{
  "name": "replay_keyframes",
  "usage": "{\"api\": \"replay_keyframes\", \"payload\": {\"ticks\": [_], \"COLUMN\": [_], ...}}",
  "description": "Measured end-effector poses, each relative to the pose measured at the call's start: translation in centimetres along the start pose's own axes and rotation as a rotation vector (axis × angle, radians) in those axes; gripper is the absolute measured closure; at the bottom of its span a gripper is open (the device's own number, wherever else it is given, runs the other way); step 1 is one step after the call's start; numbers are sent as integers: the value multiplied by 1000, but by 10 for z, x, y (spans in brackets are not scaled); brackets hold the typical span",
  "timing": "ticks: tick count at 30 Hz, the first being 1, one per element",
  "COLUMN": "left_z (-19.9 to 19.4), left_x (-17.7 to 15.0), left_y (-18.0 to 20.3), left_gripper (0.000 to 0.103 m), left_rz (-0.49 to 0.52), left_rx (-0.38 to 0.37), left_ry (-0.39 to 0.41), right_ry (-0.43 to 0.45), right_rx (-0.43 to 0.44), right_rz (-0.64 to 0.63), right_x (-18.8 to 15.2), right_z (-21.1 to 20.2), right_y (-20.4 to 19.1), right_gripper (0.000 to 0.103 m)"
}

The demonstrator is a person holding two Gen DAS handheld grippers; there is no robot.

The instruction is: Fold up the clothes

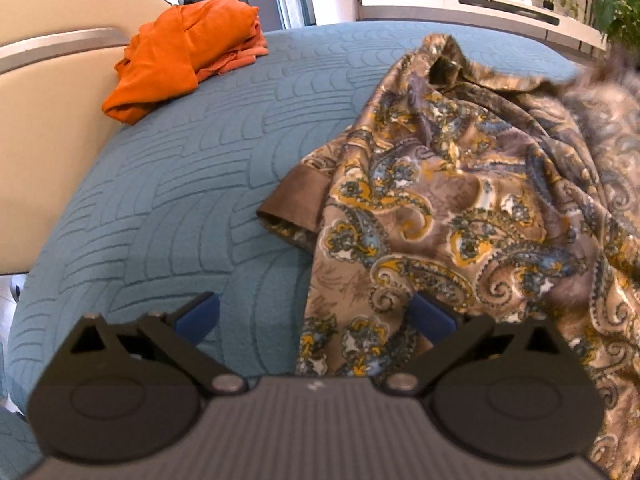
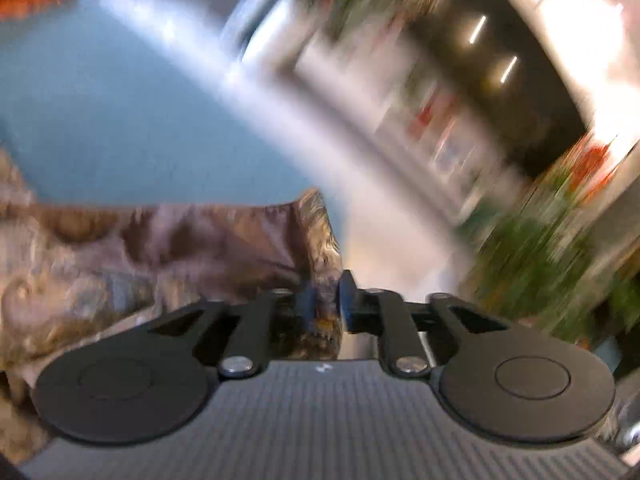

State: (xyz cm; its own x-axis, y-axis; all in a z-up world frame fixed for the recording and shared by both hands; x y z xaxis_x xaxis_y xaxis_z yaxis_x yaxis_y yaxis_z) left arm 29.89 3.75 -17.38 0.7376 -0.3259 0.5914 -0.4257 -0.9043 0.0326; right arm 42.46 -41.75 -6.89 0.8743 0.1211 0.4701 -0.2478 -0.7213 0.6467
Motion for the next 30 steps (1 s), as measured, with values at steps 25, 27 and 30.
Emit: {"api": "replay_keyframes", "payload": {"ticks": [25, 27, 30], "left_z": [1, 1, 2], "left_x": [3, 4, 5], "left_y": [0, 0, -1], "left_gripper": [0, 0, 0], "left_rz": [-40, -44, -46], "left_rx": [-17, -13, -11], "left_ry": [28, 33, 36], "right_ry": [634, 676, 697], "right_rx": [276, 220, 109], "right_rz": [-530, -417, -302], "right_x": [48, 78, 121], "right_z": [-140, -142, -129], "right_y": [-248, -223, -198], "right_gripper": [99, 99, 99]}}
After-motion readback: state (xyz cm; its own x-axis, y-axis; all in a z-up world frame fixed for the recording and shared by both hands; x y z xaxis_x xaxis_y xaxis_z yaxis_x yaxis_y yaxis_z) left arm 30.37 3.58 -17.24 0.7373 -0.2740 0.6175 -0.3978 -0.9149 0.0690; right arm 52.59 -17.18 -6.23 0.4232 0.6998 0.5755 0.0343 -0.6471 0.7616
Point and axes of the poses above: each gripper's, at about its wrist camera, not at the fingertips, and z roughly the way its jaws point, y to its right, x to its top, the point moved 8 cm from there along z, roughly the way its jaws point, and after that the axes turned 13 degrees about -x, right-handed, at the moved point
